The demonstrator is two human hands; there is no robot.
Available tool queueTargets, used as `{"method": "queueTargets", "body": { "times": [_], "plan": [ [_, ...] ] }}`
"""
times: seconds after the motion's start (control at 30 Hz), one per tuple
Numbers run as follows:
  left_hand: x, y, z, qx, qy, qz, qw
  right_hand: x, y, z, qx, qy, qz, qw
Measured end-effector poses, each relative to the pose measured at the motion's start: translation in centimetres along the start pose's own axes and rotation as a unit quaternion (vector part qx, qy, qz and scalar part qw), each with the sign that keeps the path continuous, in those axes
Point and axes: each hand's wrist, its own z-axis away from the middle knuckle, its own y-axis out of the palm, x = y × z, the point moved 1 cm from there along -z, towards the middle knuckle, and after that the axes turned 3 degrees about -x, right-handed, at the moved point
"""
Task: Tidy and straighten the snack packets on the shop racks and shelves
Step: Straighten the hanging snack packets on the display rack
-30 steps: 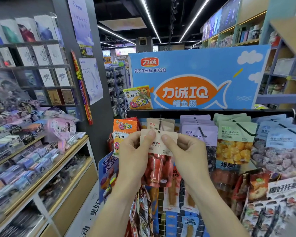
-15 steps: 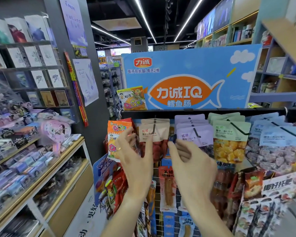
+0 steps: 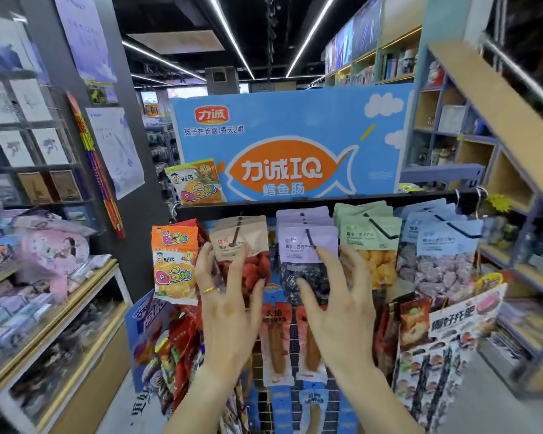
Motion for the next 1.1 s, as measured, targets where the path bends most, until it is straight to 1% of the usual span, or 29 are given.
{"method": "queueTargets", "body": {
  "times": [0.1,0.13,0.2,0.27,0.33,0.4,0.47,0.5,0.6,0.63,0.67,0.8,0.9,1.0,1.07,1.1],
  "plan": [
    [-0.7,-0.6,0.5,-0.036,0.002,-0.034,0.999,-1.4,-2.2,0.6,-0.02,0.02,-0.012,1.0],
    [-1.2,-0.8,0.9,-0.054,0.021,-0.05,0.997,-2.1,-2.9,0.7,-0.035,0.031,-0.015,0.999],
    [-2.8,-0.9,1.7,-0.069,0.097,-0.076,0.99,-3.6,-3.9,0.6,-0.058,0.038,-0.001,0.998],
    [-4.6,0.0,2.3,-0.028,0.176,-0.085,0.98,-5.2,-4.0,0.1,-0.05,0.028,0.037,0.998],
    [-5.6,1.4,2.6,0.027,0.215,-0.112,0.97,-6.3,-3.4,-0.5,-0.021,0.016,0.069,0.997],
    [-5.8,2.6,2.6,0.066,0.203,-0.131,0.968,-6.8,-3.0,-0.8,0.01,0.011,0.069,0.998],
    [-5.6,3.2,2.5,0.081,0.181,-0.133,0.971,-7.1,-3.4,-0.7,0.011,0.005,0.055,0.998],
    [-5.5,3.3,2.5,0.08,0.178,-0.136,0.971,-7.3,-4.1,-0.6,-0.009,0.007,0.05,0.999],
    [-5.8,3.3,2.6,0.068,0.185,-0.147,0.969,-8.5,-6.5,-0.7,-0.118,0.037,0.069,0.99],
    [-5.9,3.4,2.6,0.065,0.187,-0.147,0.969,-9.2,-7.0,-1.0,-0.135,0.044,0.085,0.986],
    [-6.0,3.5,2.7,0.063,0.186,-0.144,0.97,-10.0,-7.3,-1.3,-0.129,0.048,0.098,0.986],
    [-6.5,3.7,3.0,0.064,0.172,-0.127,0.975,-12.4,-7.3,-1.5,-0.028,0.046,0.109,0.993],
    [-6.9,3.4,3.1,0.066,0.169,-0.121,0.976,-12.9,-8.2,-1.2,-0.011,0.021,0.116,0.993],
    [-7.4,2.8,3.9,0.066,0.176,-0.122,0.974,-13.1,-10.0,0.2,0.0,0.026,0.117,0.993],
    [-7.4,2.3,5.7,0.071,0.206,-0.104,0.971,-13.5,-11.4,2.2,0.014,0.048,0.117,0.992],
    [-7.2,2.1,7.0,0.083,0.233,-0.086,0.965,-13.8,-12.1,3.8,0.021,0.062,0.118,0.991]
  ]
}}
